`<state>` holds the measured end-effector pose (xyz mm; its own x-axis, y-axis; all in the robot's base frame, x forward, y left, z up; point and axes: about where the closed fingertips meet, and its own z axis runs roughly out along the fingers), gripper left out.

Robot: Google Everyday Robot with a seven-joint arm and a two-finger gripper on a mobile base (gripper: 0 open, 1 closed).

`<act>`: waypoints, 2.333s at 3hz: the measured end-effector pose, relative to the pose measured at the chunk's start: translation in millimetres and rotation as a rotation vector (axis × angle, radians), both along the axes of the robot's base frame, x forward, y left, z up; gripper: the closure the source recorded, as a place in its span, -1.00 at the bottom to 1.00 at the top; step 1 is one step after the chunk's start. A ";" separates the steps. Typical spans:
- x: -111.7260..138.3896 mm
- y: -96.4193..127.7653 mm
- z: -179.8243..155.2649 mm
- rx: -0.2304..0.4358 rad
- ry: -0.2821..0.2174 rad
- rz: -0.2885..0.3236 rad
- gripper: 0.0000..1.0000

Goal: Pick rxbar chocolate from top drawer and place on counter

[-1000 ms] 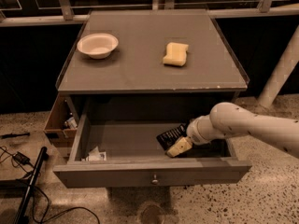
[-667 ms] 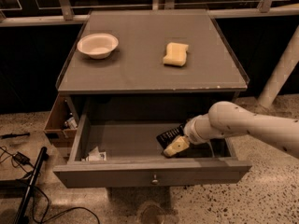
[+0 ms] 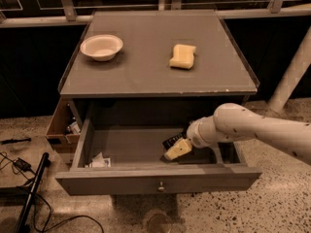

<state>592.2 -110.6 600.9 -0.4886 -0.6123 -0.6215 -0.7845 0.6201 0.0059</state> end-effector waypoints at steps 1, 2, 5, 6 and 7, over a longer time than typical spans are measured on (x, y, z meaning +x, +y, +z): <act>-3.9 6.3 -1.1 0.005 -0.015 -0.003 -0.92; -8.1 8.8 -5.4 0.004 -0.027 -0.005 -0.92; -2.2 -3.5 -20.1 -0.030 -0.063 -0.025 -0.98; 5.1 -8.1 -22.0 -0.045 -0.066 -0.030 -0.98; 10.5 -10.8 -22.7 -0.056 -0.066 -0.034 -0.96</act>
Offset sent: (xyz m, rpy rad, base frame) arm -0.0121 0.0089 -0.0079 0.0026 -0.0445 -0.0125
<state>602.7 -121.5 578.2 -0.4687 -0.6307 -0.6185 -0.7604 0.6444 -0.0809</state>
